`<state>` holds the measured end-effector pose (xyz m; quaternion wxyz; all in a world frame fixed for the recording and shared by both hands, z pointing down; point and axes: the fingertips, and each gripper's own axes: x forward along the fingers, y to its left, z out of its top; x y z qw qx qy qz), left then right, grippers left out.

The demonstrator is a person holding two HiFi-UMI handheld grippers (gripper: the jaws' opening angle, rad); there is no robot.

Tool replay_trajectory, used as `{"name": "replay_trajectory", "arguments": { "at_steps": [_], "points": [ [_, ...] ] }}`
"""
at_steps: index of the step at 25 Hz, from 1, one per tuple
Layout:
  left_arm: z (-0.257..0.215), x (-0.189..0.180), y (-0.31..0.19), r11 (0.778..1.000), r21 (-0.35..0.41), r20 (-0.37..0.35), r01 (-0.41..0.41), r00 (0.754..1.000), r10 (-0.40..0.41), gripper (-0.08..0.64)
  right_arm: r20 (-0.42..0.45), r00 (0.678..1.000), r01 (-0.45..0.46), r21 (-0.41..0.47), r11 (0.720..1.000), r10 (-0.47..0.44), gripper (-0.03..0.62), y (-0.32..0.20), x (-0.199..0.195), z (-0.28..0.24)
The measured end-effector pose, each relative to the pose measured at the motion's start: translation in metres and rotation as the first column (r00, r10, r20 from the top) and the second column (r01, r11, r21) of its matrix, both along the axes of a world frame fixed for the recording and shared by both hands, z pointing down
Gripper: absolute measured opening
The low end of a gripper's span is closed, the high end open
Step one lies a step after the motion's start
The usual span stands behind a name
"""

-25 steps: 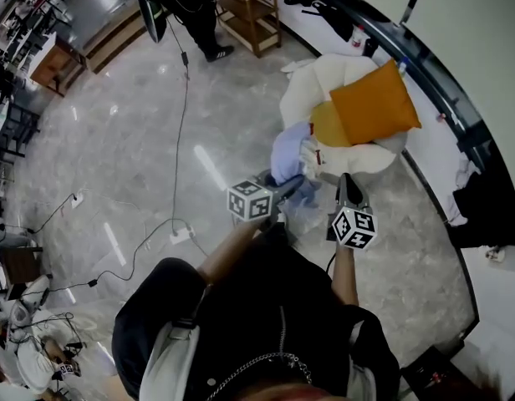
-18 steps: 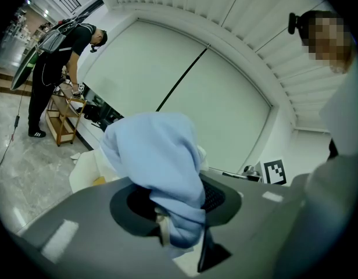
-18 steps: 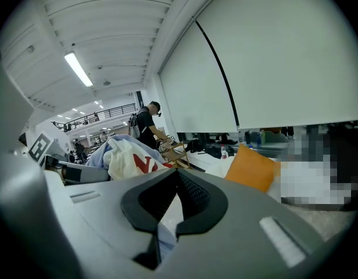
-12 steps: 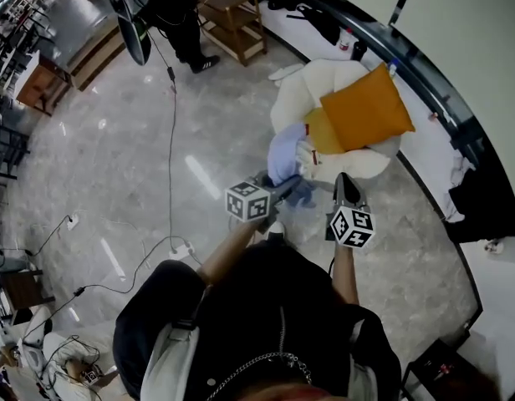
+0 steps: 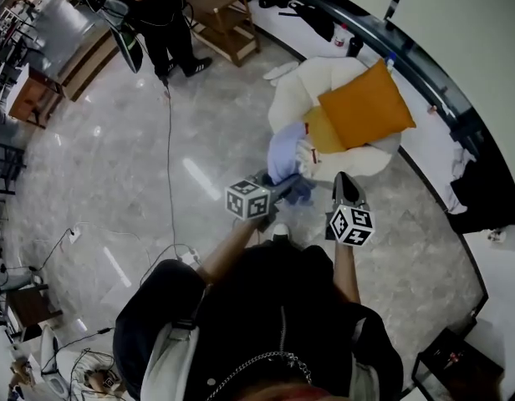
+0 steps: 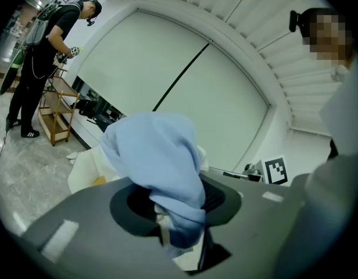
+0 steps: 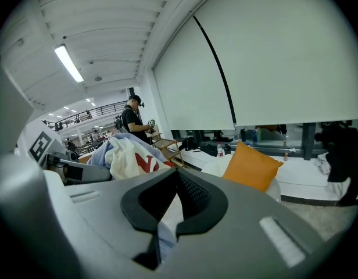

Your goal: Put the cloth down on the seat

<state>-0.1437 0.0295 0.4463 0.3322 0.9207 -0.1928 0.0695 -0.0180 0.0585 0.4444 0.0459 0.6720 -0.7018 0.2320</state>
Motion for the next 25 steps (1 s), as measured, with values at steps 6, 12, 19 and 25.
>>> {"name": "replay_trajectory", "arguments": {
  "at_steps": [6, 12, 19, 25],
  "points": [
    [0.001, 0.003, -0.011, 1.000, -0.007, -0.010, -0.006, 1.000, 0.006, 0.152, -0.013, 1.000, -0.010, -0.007, 1.000, 0.010, 0.002, -0.008, 0.005, -0.002],
    [0.005, 0.006, -0.014, 1.000, -0.022, -0.014, -0.002, 1.000, 0.002, 0.152, -0.011, 1.000, 0.003, -0.021, 1.000, -0.003, 0.002, -0.015, 0.006, 0.004],
    [0.012, 0.017, -0.031, 0.999, -0.025, 0.010, 0.026, 1.000, -0.026, 0.152, 0.011, 1.000, 0.014, -0.005, 1.000, -0.013, 0.002, -0.038, 0.023, 0.008],
    [0.008, 0.048, -0.064, 0.999, -0.016, 0.021, 0.041, 0.999, -0.041, 0.152, 0.025, 1.000, 0.018, 0.003, 1.000, -0.018, 0.002, -0.071, 0.056, 0.006]
  ]
}}
